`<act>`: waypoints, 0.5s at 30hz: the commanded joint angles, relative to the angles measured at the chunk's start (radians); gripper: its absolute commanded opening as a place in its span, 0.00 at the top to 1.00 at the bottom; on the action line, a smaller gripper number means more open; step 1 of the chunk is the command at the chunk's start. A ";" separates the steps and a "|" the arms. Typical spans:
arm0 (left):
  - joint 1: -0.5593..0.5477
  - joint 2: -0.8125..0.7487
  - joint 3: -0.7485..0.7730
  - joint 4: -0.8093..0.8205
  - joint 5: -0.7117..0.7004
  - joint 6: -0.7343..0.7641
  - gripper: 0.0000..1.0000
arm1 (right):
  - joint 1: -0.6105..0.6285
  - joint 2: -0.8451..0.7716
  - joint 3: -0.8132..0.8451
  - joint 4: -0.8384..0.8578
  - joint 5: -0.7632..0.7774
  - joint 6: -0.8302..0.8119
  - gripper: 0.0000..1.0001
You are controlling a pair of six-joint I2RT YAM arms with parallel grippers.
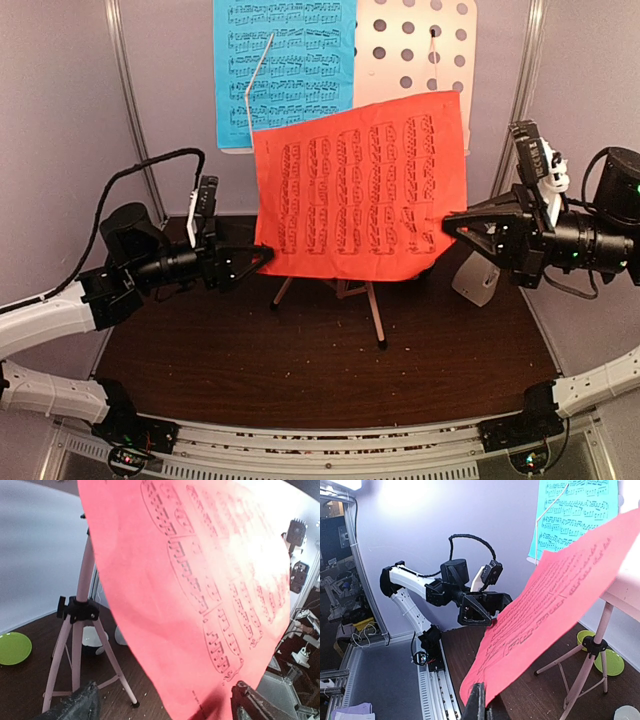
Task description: Set up the instrument practice props
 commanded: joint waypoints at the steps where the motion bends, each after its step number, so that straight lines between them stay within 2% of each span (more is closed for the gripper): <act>1: 0.005 0.033 -0.010 0.279 -0.022 -0.146 0.06 | -0.002 -0.027 0.014 0.043 0.013 0.034 1.00; 4: -0.001 0.082 0.040 0.322 0.012 -0.200 0.07 | -0.003 -0.036 0.002 0.043 0.012 0.039 1.00; 7: -0.011 0.108 0.068 0.387 0.018 -0.254 0.12 | -0.003 -0.037 -0.014 0.045 0.008 0.040 1.00; 9: -0.011 0.124 0.070 0.463 0.022 -0.311 0.20 | -0.003 -0.039 -0.028 0.049 0.006 0.040 1.00; 15: -0.020 0.212 0.099 0.637 0.064 -0.443 0.58 | -0.003 -0.047 -0.065 0.078 0.020 0.043 1.00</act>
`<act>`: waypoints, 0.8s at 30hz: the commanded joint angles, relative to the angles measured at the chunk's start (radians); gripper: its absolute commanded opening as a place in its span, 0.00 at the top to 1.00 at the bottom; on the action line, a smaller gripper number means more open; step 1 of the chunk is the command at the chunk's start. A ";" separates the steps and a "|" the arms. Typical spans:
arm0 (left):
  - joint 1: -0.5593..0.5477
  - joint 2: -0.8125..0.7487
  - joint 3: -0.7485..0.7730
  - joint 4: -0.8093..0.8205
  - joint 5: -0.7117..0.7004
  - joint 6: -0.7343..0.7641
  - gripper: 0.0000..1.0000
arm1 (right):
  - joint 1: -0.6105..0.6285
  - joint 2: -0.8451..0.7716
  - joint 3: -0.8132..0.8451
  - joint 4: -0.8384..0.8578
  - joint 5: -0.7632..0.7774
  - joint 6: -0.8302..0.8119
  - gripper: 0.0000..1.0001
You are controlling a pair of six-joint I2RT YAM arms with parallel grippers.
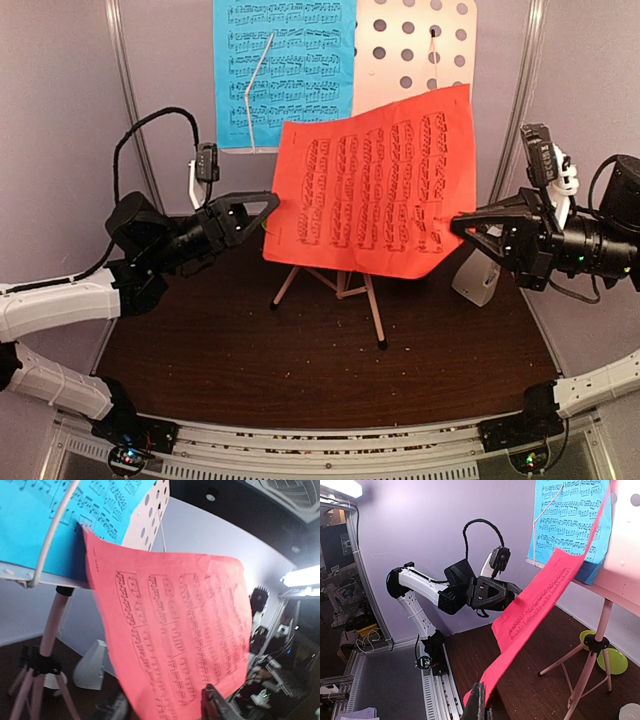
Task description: Set up the instrument practice props
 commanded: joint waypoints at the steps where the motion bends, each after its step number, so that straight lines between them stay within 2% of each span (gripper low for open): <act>1: -0.012 0.038 0.043 0.198 0.035 -0.109 0.65 | -0.004 -0.011 -0.027 0.043 0.022 0.013 1.00; 3: -0.012 0.028 0.046 0.186 0.032 -0.100 0.81 | -0.003 -0.025 -0.052 0.055 0.035 0.022 1.00; 5: -0.012 0.001 0.057 0.106 0.028 -0.053 0.96 | -0.003 -0.051 -0.098 0.074 0.061 0.040 1.00; 6: -0.012 -0.015 0.065 0.052 0.027 -0.022 1.00 | -0.003 -0.064 -0.116 0.086 0.072 0.049 1.00; 13: -0.012 -0.111 0.082 -0.226 -0.028 0.105 1.00 | -0.003 -0.116 -0.191 0.132 0.105 0.080 1.00; 19: -0.011 -0.153 0.072 -0.323 -0.052 0.126 1.00 | -0.003 -0.103 -0.174 0.098 0.109 0.069 0.98; 21: -0.012 -0.168 0.116 -0.427 -0.050 0.187 1.00 | -0.004 -0.111 -0.193 0.098 0.114 0.077 0.90; 23: -0.012 -0.181 0.178 -0.542 -0.043 0.254 1.00 | -0.003 -0.126 -0.246 0.113 0.138 0.091 0.76; 24: -0.012 -0.187 0.198 -0.583 -0.040 0.280 1.00 | -0.003 -0.139 -0.278 0.128 0.152 0.101 0.66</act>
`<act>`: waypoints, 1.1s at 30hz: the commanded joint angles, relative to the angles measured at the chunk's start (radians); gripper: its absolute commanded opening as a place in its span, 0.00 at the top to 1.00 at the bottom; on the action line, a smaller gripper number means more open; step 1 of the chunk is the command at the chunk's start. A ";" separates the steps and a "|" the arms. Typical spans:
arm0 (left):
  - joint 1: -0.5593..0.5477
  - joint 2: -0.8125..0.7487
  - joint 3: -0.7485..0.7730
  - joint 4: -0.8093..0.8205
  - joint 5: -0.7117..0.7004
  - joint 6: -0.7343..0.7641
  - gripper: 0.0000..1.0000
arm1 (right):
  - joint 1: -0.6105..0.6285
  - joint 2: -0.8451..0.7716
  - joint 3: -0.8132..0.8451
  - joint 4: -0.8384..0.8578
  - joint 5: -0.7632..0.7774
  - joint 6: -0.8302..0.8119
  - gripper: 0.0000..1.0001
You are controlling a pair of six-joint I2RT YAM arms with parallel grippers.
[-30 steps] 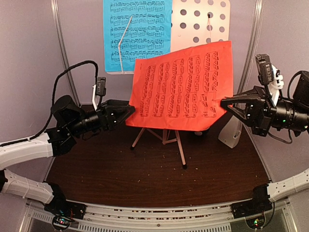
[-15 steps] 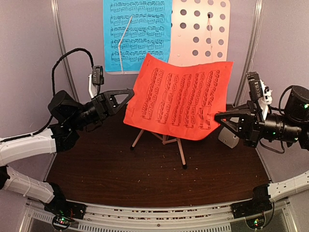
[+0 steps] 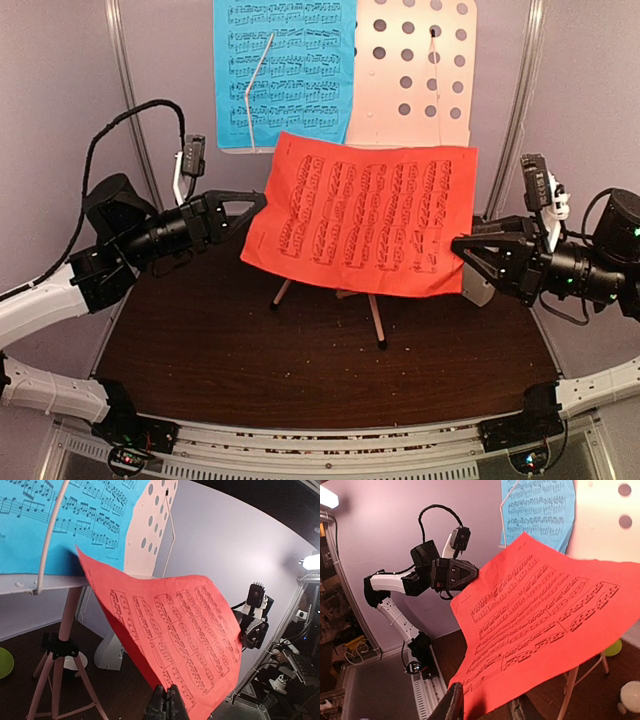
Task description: Set up the instrument practice props
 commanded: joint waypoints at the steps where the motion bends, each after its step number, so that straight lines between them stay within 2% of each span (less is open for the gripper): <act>1: -0.005 -0.045 0.121 -0.214 -0.004 0.154 1.00 | -0.003 -0.044 -0.124 0.051 0.071 0.035 0.61; 2: -0.003 -0.050 0.127 -0.249 -0.006 0.172 1.00 | -0.003 -0.056 -0.167 0.076 0.085 0.046 0.57; 5: -0.003 -0.056 0.132 -0.328 -0.003 0.218 1.00 | -0.003 -0.079 -0.285 0.138 0.132 0.098 0.33; 7: -0.002 -0.054 0.146 -0.380 0.000 0.269 1.00 | -0.003 -0.090 -0.336 0.147 0.148 0.113 0.25; 10: -0.003 -0.045 0.201 -0.503 0.000 0.367 1.00 | -0.005 -0.116 -0.370 0.132 0.186 0.128 0.08; 12: -0.002 -0.028 0.248 -0.589 0.022 0.436 1.00 | -0.005 -0.134 -0.375 0.121 0.202 0.107 0.01; 17: -0.002 0.037 0.371 -0.829 0.089 0.597 1.00 | -0.006 -0.092 -0.323 0.035 0.212 0.002 0.00; 22: -0.004 0.072 0.444 -0.930 0.130 0.675 1.00 | -0.007 0.002 -0.250 0.000 0.187 -0.068 0.00; 27: -0.019 0.081 0.484 -1.009 0.149 0.718 1.00 | -0.006 0.066 -0.196 0.045 0.152 -0.157 0.00; 33: -0.072 0.120 0.551 -1.153 0.166 0.781 1.00 | -0.006 0.243 -0.061 0.006 0.065 -0.311 0.00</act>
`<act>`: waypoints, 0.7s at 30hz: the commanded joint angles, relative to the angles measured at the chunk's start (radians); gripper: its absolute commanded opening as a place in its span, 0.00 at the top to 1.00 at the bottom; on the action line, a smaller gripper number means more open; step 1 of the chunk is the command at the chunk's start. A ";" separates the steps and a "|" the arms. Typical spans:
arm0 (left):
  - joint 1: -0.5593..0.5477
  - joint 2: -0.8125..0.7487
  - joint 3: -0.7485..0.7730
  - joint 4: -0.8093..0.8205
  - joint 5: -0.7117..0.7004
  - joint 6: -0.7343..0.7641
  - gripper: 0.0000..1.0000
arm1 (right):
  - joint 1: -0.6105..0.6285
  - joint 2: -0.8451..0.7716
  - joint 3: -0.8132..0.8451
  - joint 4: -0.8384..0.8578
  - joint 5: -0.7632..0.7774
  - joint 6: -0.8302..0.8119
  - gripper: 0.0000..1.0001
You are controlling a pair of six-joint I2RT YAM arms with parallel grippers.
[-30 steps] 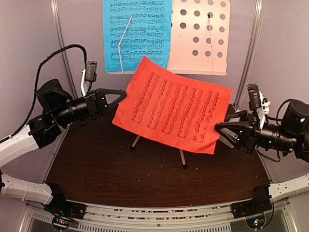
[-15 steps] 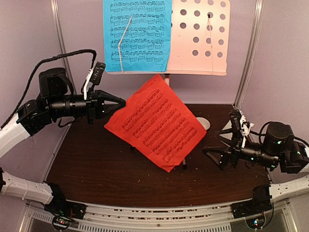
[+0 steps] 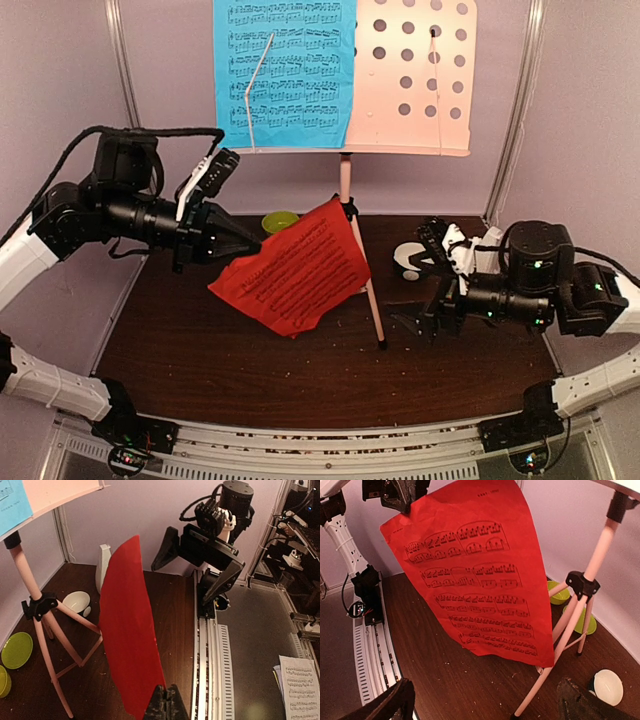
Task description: Set up the instrument practice props
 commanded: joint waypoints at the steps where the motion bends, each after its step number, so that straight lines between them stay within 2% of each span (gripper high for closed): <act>1: -0.031 0.020 0.059 -0.112 0.039 0.075 1.00 | -0.004 0.101 0.100 -0.012 -0.077 -0.143 0.00; 10: -0.059 0.046 0.112 -0.214 0.067 0.099 1.00 | -0.008 0.188 0.187 -0.011 -0.132 -0.236 0.00; 12: -0.061 0.050 0.121 -0.217 0.074 0.101 1.00 | -0.007 0.205 0.204 -0.008 -0.166 -0.238 0.03; 16: -0.068 0.069 0.157 -0.217 0.085 0.109 1.00 | -0.008 0.258 0.256 0.000 -0.240 -0.225 0.17; 20: -0.072 0.085 0.181 -0.215 0.078 0.115 1.00 | -0.007 0.293 0.287 0.015 -0.269 -0.210 0.39; 21: -0.071 0.086 0.183 -0.214 0.076 0.117 1.00 | -0.007 0.296 0.289 0.019 -0.275 -0.208 0.47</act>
